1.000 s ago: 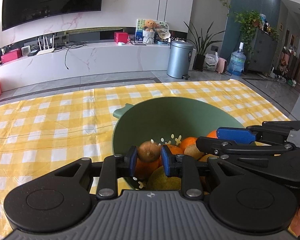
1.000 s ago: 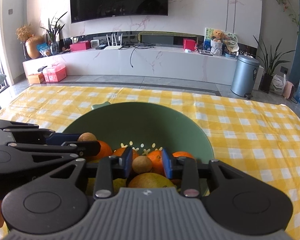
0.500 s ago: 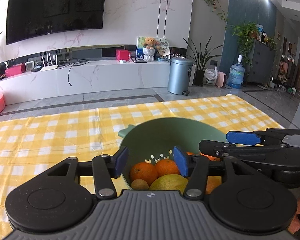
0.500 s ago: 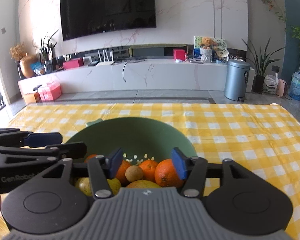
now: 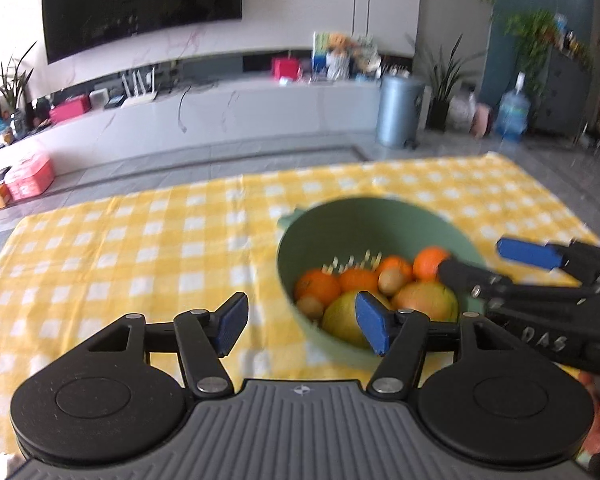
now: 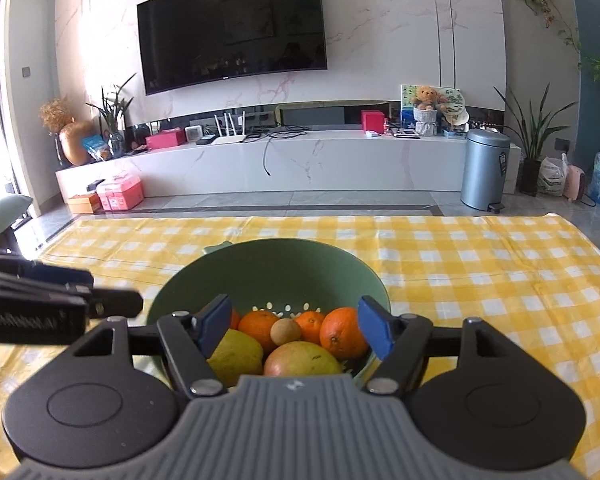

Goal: Organize fruits
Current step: 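Withdraw both open tools from the colander toward the cucumber and tomato, then grasp the green cucumber with the left tool while the right tool grasps the cherry tomato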

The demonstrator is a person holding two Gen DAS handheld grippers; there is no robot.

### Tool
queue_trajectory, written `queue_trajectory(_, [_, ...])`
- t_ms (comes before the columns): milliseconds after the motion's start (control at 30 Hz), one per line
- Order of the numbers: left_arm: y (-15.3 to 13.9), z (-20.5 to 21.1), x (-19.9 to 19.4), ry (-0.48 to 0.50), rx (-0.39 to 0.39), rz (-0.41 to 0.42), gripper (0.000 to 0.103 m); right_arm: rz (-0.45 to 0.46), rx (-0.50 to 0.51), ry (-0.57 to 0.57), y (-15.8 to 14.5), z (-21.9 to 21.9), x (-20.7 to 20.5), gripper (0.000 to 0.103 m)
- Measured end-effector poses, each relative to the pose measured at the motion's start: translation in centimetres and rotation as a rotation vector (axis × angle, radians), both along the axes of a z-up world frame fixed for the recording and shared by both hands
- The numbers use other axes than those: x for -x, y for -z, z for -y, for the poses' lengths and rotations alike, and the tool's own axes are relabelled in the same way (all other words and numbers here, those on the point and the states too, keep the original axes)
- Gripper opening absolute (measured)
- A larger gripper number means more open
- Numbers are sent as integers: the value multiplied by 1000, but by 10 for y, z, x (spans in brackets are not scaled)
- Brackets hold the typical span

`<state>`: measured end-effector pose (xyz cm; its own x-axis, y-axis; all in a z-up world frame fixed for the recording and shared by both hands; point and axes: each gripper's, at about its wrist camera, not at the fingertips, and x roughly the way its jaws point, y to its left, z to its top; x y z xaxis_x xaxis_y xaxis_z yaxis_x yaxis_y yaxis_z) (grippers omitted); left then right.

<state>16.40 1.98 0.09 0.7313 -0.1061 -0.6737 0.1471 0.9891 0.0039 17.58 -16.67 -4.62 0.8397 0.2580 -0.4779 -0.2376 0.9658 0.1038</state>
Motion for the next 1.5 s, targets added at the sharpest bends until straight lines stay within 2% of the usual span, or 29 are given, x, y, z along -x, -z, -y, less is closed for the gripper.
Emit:
queue_trajectory(133, [4, 2, 16, 4, -3, -75, 73, 5, -21, -34, -7, 2, 17, 67])
queue_trajectory(333, [11, 1, 29, -77, -16, -168, 73, 3, -36, -89, -9, 1, 39, 65])
queue_trajectory(433, [18, -6, 33, -131, 28, -222, 72, -32, -44, -120, -3, 2, 51, 61])
queue_trajectory(533, [24, -14, 34, -176, 79, -283, 72, -109, -47, -150, 8, 2, 57, 61])
queue_trajectory(733, [34, -14, 44, -245, 57, -351, 72, -345, -101, -191, 41, 0, 44, 50])
queue_trajectory(867, [44, -17, 49, -292, 67, -390, 72, -421, -141, -183, 55, 1, 41, 49])
queue_trajectory(1033, [55, -32, 54, -405, 121, -402, 72, -440, -129, -173, 62, -3, 40, 46])
queue_trajectory(1200, [60, -45, 55, -495, 248, -385, 72, -445, -111, -193, 66, -11, 38, 42])
queue_trajectory(1500, [75, -38, 52, -558, 262, -395, 72, -448, -87, -188, 75, -19, 29, 38])
